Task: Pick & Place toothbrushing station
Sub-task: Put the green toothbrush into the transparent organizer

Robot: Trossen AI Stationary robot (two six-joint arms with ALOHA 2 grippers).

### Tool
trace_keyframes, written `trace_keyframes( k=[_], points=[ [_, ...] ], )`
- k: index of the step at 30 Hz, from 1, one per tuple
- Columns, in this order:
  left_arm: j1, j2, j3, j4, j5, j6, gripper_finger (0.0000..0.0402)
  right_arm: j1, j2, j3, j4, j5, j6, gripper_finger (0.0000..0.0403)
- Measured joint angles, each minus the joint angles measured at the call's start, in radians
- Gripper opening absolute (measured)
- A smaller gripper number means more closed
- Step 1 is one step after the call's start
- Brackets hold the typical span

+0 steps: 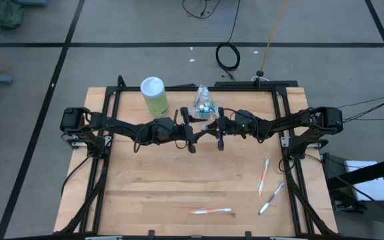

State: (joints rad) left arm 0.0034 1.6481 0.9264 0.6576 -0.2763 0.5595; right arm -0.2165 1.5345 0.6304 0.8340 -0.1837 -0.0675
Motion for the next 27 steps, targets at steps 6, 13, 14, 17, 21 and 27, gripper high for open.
trace_keyframes(
  k=[6, 13, 14, 17, 21, 27],
  points=[
    [-0.045, -0.013, 0.000, 0.029, -0.206, 0.095, 0.0215, 0.000, 0.000, 0.000, -0.006, 0.000, 0.000, 0.0030],
    [-0.116, -0.087, 0.000, -0.064, -0.482, 0.037, 0.0207, 0.000, 0.000, 0.000, -0.010, -0.001, 0.000, 0.0022],
    [-0.123, -0.104, 0.000, -0.086, -0.504, 0.020, 0.0207, 0.000, 0.000, 0.000, -0.009, -0.001, 0.000, 0.0023],
    [-0.139, -0.180, 0.000, -0.214, -0.509, -0.047, 0.0207, 0.000, 0.000, 0.000, -0.008, 0.000, 0.002, 0.0027],
    [-0.134, -0.286, 0.001, -0.439, -0.384, -0.145, 0.0207, 0.000, 0.000, 0.000, -0.002, -0.001, 0.003, 0.0026],
    [-0.050, -0.345, 0.001, -0.689, -0.140, -0.314, 0.0207, 0.000, 0.000, 0.000, 0.030, -0.001, 0.019, 0.0026]
  ],
)
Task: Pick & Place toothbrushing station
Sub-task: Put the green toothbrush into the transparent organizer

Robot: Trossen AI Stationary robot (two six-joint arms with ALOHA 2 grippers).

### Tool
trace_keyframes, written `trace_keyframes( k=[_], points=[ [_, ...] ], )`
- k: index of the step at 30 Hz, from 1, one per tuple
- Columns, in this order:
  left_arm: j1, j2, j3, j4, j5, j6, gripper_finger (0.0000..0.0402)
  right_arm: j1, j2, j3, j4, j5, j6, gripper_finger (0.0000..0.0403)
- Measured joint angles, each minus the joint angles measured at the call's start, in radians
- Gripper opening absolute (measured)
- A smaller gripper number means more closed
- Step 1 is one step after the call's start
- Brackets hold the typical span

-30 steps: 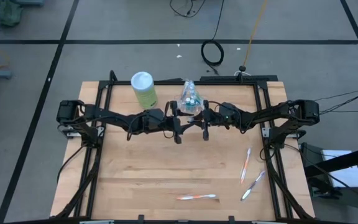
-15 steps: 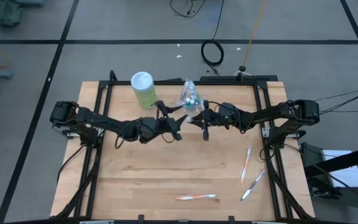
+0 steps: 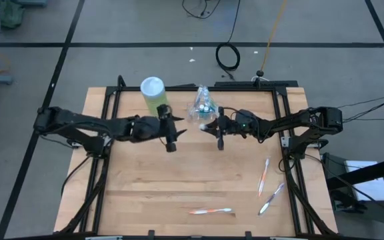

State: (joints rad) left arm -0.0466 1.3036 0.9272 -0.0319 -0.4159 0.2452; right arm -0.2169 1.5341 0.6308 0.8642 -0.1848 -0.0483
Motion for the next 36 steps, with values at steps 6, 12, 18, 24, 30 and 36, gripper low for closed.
trace_keyframes(
  k=[6, 12, 18, 24, 30, 36],
  points=[
    [0.083, 0.103, -0.072, 0.149, 0.275, -0.057, 0.0207, 0.000, 0.000, 0.000, 0.089, 0.000, 0.086, 0.0027],
    [0.110, 0.280, -0.102, 0.508, 0.358, -0.113, 0.0207, 0.002, 0.000, 0.000, 0.136, 0.000, 0.117, 0.0025],
    [0.125, 0.413, -0.103, 0.735, 0.380, -0.127, 0.0207, 0.002, 0.000, 0.000, 0.146, -0.003, 0.118, 0.0030],
    [0.126, 0.425, -0.102, 0.793, 0.380, -0.124, 0.0207, 0.002, 0.000, 0.000, 0.151, -0.003, 0.117, 0.0025],
    [0.126, 0.420, -0.101, 0.800, 0.303, -0.207, 0.0207, 0.003, 0.000, 0.000, 0.145, -0.003, 0.116, 0.0026],
    [0.123, 0.420, -0.101, 0.751, 0.257, -0.256, 0.0207, 0.003, 0.001, 0.000, 0.135, -0.003, 0.116, 0.0031]
  ],
)
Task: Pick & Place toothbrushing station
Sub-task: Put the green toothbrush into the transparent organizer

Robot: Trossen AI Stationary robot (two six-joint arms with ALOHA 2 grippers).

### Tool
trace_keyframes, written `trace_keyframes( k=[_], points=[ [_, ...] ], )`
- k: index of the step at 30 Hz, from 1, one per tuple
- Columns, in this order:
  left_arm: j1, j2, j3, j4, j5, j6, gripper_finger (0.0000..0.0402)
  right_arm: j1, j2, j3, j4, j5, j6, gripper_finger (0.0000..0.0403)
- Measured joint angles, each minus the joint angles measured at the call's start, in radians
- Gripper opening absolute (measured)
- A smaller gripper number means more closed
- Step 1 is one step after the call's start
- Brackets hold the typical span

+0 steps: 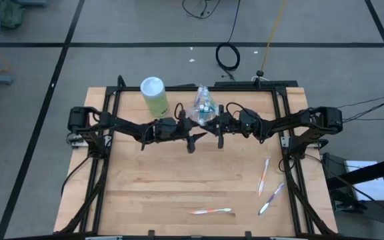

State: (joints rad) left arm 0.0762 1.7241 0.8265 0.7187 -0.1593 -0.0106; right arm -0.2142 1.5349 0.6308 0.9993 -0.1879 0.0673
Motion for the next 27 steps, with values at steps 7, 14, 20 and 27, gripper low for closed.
trace_keyframes(
  k=[7, 14, 20, 27],
  points=[
    [0.009, 0.000, 0.001, 0.117, 0.099, 0.010, 0.0207, 0.000, 0.000, 0.000, 0.049, -0.001, 0.011, 0.0031],
    [0.011, 0.000, 0.030, 0.113, 0.108, 0.039, 0.0206, 0.017, 0.000, 0.000, 0.093, 0.004, 0.016, 0.0031],
    [0.011, -0.002, 0.031, 0.096, 0.114, 0.056, 0.0164, 0.026, 0.000, -0.002, 0.095, 0.005, -0.013, 0.0031],
    [0.010, -0.003, 0.031, 0.088, 0.115, 0.046, 0.0158, 0.026, 0.000, -0.002, 0.095, 0.002, -0.011, 0.0031]
  ],
)
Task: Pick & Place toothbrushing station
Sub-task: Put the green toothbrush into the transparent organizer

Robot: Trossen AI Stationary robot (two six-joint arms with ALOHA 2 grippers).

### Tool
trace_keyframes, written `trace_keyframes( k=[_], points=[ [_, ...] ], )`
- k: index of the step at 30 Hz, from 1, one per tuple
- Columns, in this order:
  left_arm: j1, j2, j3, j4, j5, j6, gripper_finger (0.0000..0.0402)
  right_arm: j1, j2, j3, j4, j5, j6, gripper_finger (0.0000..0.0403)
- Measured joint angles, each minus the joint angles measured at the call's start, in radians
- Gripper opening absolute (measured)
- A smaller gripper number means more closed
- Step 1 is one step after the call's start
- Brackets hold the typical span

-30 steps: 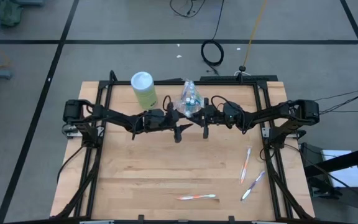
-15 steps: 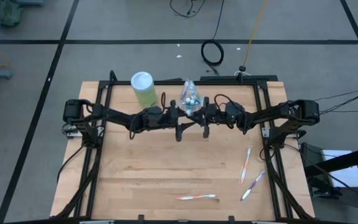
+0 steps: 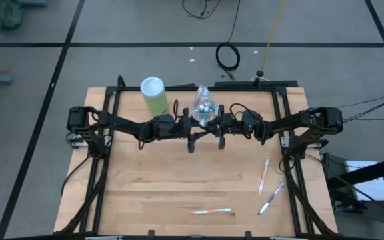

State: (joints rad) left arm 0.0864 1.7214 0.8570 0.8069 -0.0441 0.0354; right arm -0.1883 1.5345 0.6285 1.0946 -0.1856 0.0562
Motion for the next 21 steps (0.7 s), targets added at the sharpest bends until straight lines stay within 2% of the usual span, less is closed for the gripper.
trace_keyframes(
  k=[5, 13, 16, 21],
  points=[
    [-0.006, 0.000, 0.002, -0.011, -0.003, 0.022, 0.0170, 0.000, 0.000, 0.000, 0.000, 0.002, -0.001, 0.0031],
    [-0.009, 0.000, 0.002, -0.028, -0.007, 0.029, 0.0148, 0.000, 0.002, 0.000, 0.001, 0.002, -0.003, 0.0031],
    [-0.009, 0.000, 0.003, -0.042, 0.007, 0.014, 0.0162, 0.000, 0.002, 0.000, 0.001, 0.002, -0.002, 0.0031],
    [-0.008, 0.002, 0.004, -0.047, 0.045, 0.022, 0.0207, 0.001, 0.002, 0.002, 0.019, 0.008, -0.001, 0.0032]
  ],
)
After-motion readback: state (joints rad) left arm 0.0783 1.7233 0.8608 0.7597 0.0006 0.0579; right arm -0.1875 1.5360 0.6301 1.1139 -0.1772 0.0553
